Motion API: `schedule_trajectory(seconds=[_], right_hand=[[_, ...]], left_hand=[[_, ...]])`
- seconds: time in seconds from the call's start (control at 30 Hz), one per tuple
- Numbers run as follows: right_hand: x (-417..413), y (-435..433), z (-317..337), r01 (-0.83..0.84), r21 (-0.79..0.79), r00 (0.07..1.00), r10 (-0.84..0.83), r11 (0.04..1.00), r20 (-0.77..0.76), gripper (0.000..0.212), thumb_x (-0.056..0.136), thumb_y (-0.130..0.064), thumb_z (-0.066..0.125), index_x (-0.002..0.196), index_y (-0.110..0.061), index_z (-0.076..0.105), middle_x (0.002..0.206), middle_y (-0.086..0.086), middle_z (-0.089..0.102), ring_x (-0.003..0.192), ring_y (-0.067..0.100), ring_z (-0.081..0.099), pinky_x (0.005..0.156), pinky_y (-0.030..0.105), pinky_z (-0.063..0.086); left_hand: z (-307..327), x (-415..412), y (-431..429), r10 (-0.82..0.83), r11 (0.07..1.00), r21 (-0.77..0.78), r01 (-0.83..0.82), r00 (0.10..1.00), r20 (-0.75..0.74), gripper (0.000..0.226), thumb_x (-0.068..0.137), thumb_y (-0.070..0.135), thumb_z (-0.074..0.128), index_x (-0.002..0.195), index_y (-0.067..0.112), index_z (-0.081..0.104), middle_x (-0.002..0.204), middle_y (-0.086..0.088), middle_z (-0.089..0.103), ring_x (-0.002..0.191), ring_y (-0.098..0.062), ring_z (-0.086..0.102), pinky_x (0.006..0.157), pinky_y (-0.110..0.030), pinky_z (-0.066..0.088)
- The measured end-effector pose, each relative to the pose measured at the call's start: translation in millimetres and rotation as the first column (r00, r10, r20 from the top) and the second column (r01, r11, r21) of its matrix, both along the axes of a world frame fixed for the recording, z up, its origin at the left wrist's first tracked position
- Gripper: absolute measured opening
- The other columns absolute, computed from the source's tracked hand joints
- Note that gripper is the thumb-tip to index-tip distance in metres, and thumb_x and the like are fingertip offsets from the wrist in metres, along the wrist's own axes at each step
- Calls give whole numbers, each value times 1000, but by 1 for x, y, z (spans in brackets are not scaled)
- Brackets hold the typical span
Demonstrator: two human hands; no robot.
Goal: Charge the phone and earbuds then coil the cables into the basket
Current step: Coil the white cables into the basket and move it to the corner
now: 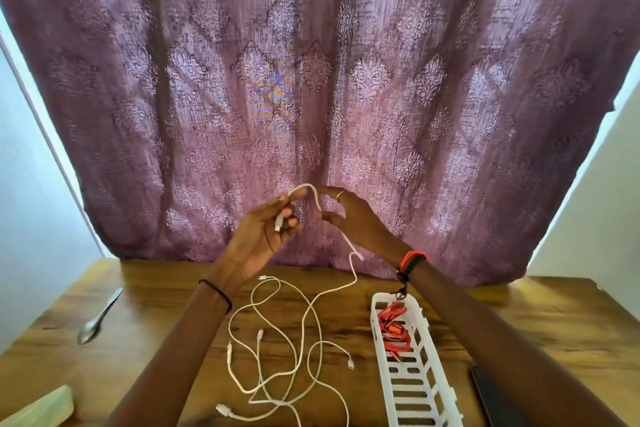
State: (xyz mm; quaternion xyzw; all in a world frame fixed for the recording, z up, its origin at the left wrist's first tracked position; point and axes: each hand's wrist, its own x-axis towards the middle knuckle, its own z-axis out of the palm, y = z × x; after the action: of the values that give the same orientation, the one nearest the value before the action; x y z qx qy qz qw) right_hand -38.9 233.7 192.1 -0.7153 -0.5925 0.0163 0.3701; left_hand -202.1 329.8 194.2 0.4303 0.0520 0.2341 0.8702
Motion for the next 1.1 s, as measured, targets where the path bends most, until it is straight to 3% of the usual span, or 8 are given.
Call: schedule_trajectory(seconds=[0.07, 0.17, 0.5, 0.6, 0.73, 0.87, 1.0, 1.1], right_hand=[[-10, 7, -5, 10, 36, 998, -7, 999, -64, 37, 88, -10, 61, 125, -3, 57, 124, 15, 61, 116, 20, 56, 97, 26, 39], [-17, 9, -12, 42, 130, 983, -18, 991, -185, 22, 93, -9, 50, 110, -8, 65, 93, 7, 69, 75, -9, 60, 70, 11, 43], [-45, 7, -38, 126, 169, 879, -31, 977, -476, 17, 93, 0, 46, 99, -16, 47, 67, -1, 61, 42, 11, 52, 52, 31, 48], [-43, 2, -41, 164, 191, 878, -55, 968, -475, 20, 91, -4, 53, 86, -24, 50, 67, -5, 61, 46, 15, 54, 56, 31, 49], [-45, 1, -37, 128, 185, 950, -67, 974, -303, 16, 89, -7, 58, 101, -15, 65, 77, -12, 63, 65, -1, 56, 71, 26, 48], [-43, -3, -25, 88, 220, 996, -81, 971, -43, 21, 92, -12, 53, 107, -12, 68, 103, 6, 66, 94, 17, 60, 84, 26, 43], [-43, -4, -16, 106, 183, 990, -121, 978, 78, 32, 92, -30, 44, 106, -12, 68, 112, 6, 63, 101, 25, 60, 84, 36, 49], [-43, -3, -11, 100, 189, 988, -120, 977, 94, 37, 90, -31, 44, 107, -8, 68, 113, 9, 63, 103, 27, 60, 87, 35, 48]], left_hand=[[1, 2, -8, -58, 998, -5, 58, 998, 7, 30, 74, 16, 59, 99, 5, 72, 59, 4, 53, 54, -7, 56, 71, -24, 57], [-2, 4, -13, -155, 988, 15, 155, 987, 41, 36, 71, 14, 69, 106, 3, 69, 67, 3, 59, 63, -9, 63, 88, -30, 51], [9, 10, 25, 21, 997, -79, -6, 981, 192, 77, 61, 17, 83, 131, 12, 50, 103, 2, 71, 90, -7, 68, 87, -25, 54], [10, 12, 35, 155, 986, -87, -141, 971, 180, 64, 76, 17, 69, 135, 14, 45, 112, 2, 69, 97, -7, 66, 89, -25, 53], [8, 23, 34, 260, 965, -6, -262, 956, 132, 43, 96, 11, 40, 138, 20, 39, 109, 0, 70, 101, -10, 66, 95, -24, 48], [5, 28, 30, 251, 935, 249, -251, 967, 33, 46, 94, 2, 42, 138, 15, 38, 104, -6, 70, 103, -13, 65, 90, -20, 50], [3, 29, 22, 278, 656, 744, -125, 957, -84, 38, 93, 13, 51, 130, 24, 50, 116, 6, 66, 113, -4, 58, 104, -29, 41], [4, 31, 21, 271, 602, 790, -113, 960, -69, 35, 94, 0, 45, 125, 15, 53, 116, 3, 62, 102, 8, 59, 94, -17, 46]])
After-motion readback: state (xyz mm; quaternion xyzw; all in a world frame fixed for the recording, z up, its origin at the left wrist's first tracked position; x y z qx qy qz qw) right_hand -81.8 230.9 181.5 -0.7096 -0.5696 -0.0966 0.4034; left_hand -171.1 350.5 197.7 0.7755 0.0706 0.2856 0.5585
